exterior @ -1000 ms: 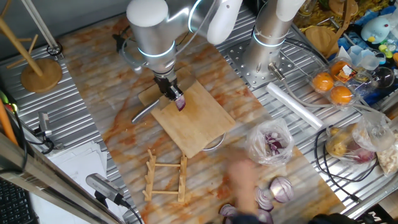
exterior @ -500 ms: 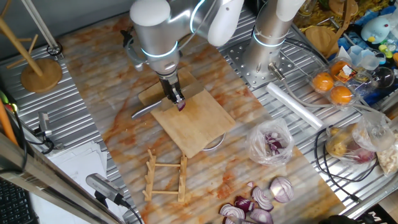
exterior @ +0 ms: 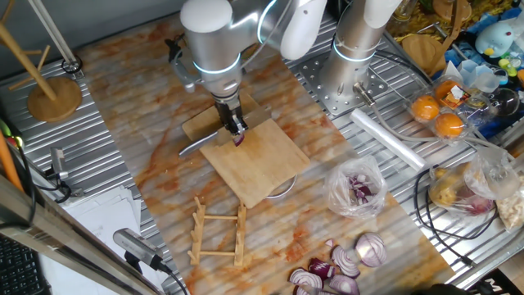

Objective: Chop the onions

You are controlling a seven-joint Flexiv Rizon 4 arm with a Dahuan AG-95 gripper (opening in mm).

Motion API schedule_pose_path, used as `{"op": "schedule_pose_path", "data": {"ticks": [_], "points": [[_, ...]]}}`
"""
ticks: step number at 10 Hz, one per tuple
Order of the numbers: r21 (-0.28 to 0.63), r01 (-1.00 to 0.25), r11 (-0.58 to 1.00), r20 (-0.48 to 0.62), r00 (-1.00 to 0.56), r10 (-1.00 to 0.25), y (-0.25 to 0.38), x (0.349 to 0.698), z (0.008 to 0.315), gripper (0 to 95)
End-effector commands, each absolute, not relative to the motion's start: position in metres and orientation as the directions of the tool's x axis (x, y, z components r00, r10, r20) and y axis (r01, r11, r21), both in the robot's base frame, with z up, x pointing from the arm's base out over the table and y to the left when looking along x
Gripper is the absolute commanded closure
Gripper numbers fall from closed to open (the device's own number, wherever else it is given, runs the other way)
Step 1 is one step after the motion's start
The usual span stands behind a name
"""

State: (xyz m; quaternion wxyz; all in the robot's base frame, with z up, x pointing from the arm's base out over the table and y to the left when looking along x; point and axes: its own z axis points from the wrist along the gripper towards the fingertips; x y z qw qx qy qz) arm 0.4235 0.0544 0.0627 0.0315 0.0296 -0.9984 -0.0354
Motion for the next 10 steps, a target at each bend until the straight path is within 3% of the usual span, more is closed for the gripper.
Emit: {"op": "schedule_pose_path", "data": {"ticks": [1, 10], "points": [[0.072, -0.059, 0.996, 0.057, -0.996, -0.063, 0.055, 0.424, 0.060, 95.0], [0.072, -0.069, 0.995, 0.038, -0.997, -0.072, 0.058, 0.422, 0.040, 95.0]]}}
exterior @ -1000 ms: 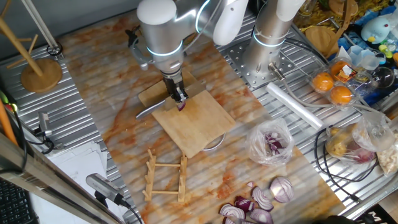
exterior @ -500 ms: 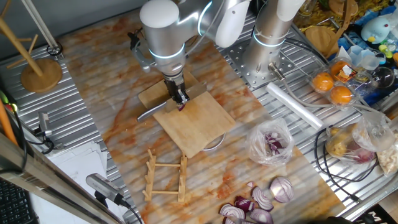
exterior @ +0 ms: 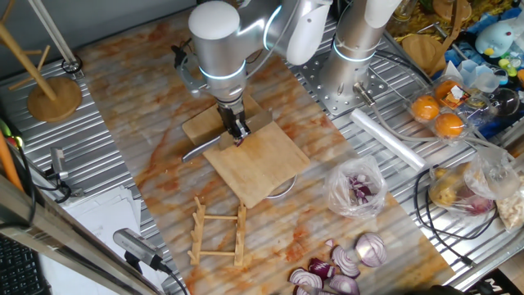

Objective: Chop the onions

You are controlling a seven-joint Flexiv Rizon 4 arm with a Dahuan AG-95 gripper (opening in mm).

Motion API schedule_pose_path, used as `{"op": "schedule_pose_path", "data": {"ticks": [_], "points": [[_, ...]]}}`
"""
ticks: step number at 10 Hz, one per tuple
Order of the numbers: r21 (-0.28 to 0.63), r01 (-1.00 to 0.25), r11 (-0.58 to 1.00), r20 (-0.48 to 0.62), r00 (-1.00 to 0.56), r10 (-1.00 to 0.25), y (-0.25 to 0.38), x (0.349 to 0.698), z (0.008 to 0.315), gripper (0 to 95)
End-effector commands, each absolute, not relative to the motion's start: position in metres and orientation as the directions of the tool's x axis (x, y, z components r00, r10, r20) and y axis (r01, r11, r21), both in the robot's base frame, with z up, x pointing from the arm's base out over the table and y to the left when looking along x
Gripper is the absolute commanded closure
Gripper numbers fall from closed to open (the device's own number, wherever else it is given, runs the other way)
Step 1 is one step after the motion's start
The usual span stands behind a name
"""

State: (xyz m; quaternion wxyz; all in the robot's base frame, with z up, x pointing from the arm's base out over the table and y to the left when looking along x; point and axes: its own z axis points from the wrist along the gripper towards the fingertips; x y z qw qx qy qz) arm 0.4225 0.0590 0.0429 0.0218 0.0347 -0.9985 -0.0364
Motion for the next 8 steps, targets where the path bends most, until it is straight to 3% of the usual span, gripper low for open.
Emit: {"op": "schedule_pose_path", "data": {"ticks": [1, 4, 8], "points": [[0.072, -0.070, 0.995, 0.035, -0.997, -0.073, 0.058, 0.423, 0.037, 95.0], [0.079, -0.068, 0.995, 0.033, -0.997, -0.071, 0.058, 0.423, 0.037, 95.0], [0.078, -0.060, 0.995, 0.036, -0.997, -0.063, 0.058, 0.421, 0.063, 95.0]]}}
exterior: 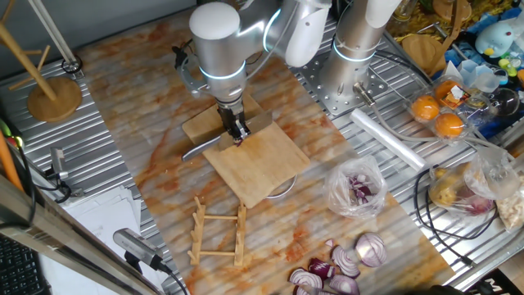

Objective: Chop the onions

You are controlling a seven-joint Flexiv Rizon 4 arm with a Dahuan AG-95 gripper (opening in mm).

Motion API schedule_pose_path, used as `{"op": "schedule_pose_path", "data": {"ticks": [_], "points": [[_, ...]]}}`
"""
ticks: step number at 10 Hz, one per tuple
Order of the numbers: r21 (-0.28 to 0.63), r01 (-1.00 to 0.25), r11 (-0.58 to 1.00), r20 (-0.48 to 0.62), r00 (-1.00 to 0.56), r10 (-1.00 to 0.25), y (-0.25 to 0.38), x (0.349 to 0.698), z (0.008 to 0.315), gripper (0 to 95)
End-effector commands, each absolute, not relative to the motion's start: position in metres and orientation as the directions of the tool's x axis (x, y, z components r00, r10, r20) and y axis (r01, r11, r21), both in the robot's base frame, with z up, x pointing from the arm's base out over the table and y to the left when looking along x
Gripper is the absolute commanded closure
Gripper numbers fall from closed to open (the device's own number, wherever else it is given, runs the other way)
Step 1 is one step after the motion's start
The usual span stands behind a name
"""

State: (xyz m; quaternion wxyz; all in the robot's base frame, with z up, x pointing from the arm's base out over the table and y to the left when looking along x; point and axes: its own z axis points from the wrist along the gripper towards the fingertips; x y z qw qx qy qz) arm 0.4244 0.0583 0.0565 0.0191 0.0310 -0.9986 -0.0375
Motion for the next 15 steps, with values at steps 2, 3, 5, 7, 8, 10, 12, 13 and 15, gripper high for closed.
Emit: {"op": "schedule_pose_path", "data": {"ticks": [2, 3, 5, 7, 8, 10, 12, 13, 15], "points": [[0.074, -0.064, 0.995, 0.029, -0.997, -0.066, 0.054, 0.421, 0.065, 95.0], [0.074, -0.064, 0.995, 0.025, -0.997, -0.066, 0.050, 0.421, 0.065, 95.0], [0.079, -0.061, 0.995, 0.022, -0.998, -0.063, 0.043, 0.422, 0.064, 95.0], [0.081, -0.055, 0.995, 0.023, -0.998, -0.057, 0.043, 0.422, 0.061, 95.0], [0.083, -0.058, 0.995, 0.021, -0.998, -0.060, 0.043, 0.422, 0.062, 95.0], [0.084, -0.060, 0.995, 0.020, -0.998, -0.062, 0.044, 0.422, 0.062, 95.0], [0.082, -0.059, 0.995, 0.021, -0.998, -0.061, 0.047, 0.422, 0.060, 95.0], [0.080, -0.061, 0.995, 0.020, -0.998, -0.063, 0.047, 0.422, 0.059, 95.0], [0.081, -0.062, 0.995, 0.014, -0.998, -0.063, 0.048, 0.423, 0.053, 95.0]]}}
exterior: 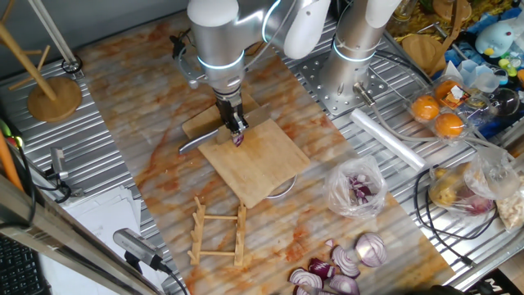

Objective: Chop the onions

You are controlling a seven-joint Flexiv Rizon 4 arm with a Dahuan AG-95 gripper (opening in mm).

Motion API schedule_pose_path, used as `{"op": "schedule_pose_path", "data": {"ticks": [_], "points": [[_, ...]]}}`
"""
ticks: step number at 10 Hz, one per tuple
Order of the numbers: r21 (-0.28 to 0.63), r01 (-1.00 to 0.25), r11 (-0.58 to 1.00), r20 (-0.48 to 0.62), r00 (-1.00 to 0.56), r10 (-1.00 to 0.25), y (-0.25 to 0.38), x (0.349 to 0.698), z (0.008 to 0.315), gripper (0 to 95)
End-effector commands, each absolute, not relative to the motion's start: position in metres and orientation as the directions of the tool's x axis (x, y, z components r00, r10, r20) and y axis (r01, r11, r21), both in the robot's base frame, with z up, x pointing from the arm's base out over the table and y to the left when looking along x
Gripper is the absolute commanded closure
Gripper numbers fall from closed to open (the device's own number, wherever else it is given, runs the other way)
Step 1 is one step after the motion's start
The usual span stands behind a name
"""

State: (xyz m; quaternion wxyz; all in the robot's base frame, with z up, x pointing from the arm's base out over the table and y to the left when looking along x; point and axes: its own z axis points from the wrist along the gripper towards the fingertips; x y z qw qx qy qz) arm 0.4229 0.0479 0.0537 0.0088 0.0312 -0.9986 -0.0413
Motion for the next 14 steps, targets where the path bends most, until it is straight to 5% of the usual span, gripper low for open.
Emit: {"op": "schedule_pose_path", "data": {"ticks": [1, 14], "points": [[0.081, -0.061, 0.995, 0.004, -0.998, -0.061, 0.048, 0.423, 0.045, 95.0], [0.073, -0.054, 0.996, 0.013, -0.998, -0.055, 0.043, 0.424, 0.057, 95.0]]}}
